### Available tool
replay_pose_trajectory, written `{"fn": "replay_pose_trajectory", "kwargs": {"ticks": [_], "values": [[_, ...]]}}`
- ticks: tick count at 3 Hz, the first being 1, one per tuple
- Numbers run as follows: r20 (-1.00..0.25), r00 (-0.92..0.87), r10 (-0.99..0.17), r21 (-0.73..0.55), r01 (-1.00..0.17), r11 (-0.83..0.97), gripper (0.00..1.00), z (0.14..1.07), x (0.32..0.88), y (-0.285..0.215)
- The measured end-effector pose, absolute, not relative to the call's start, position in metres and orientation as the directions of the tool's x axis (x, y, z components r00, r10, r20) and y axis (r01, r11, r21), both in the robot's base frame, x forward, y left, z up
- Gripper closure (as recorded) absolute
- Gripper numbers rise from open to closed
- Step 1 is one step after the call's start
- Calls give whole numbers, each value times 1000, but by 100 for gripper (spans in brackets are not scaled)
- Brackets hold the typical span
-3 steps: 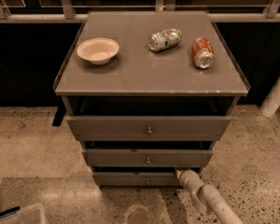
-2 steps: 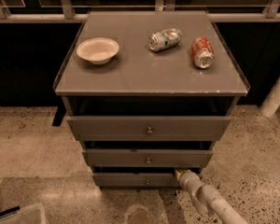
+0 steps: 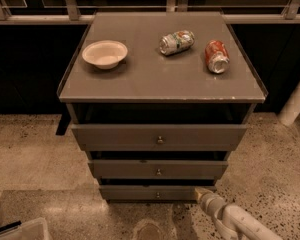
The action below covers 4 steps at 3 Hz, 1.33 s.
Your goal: Open bottom drawer
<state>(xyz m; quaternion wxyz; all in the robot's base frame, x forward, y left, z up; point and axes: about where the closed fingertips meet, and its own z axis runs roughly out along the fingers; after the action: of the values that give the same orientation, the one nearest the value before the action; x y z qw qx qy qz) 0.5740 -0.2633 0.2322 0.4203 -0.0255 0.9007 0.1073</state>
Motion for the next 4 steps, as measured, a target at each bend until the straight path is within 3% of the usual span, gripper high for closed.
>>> {"fn": "replay_pose_trajectory", "kwargs": {"ticks": [4], "values": [[-847,-524,88,183,-133,974,100,249,622,-257]]}}
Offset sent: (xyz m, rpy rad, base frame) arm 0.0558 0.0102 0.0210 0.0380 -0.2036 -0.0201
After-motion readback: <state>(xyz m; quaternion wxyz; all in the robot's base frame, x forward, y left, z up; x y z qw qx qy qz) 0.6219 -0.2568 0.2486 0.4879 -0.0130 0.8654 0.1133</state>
